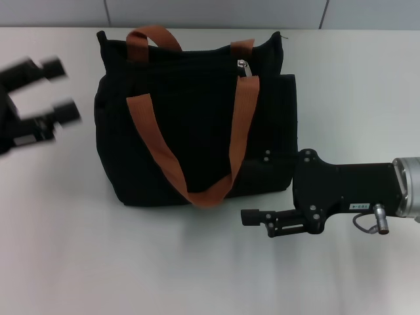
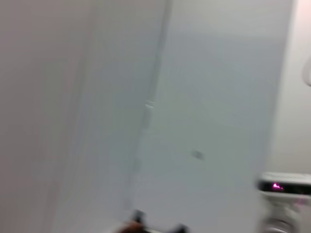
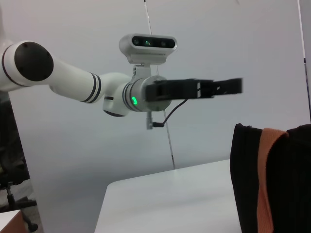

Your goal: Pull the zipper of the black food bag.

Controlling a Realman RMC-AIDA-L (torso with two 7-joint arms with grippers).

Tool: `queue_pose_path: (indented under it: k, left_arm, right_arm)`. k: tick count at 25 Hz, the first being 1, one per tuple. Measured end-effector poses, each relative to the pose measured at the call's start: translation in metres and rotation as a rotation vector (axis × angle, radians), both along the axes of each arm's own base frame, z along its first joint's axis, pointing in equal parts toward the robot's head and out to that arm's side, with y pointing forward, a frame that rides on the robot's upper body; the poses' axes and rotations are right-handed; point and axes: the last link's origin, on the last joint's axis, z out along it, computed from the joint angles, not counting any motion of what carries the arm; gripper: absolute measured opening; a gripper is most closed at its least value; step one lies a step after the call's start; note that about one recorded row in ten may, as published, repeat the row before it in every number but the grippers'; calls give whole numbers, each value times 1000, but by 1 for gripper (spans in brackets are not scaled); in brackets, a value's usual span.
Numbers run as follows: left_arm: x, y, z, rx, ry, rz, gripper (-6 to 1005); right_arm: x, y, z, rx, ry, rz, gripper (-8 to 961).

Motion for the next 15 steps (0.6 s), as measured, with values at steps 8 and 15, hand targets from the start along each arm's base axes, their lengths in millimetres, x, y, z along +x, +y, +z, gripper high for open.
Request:
queue_pose_path:
  k: [8,15]
  left_arm:
    - [9,-19,-45,-171,42,-96,831]
    - [-4,-40,-85,-200,101,-113,829]
  right_arm:
    - [0,-2,-6,7,6,20,795]
    - [6,-9,-14,13,9,9,795]
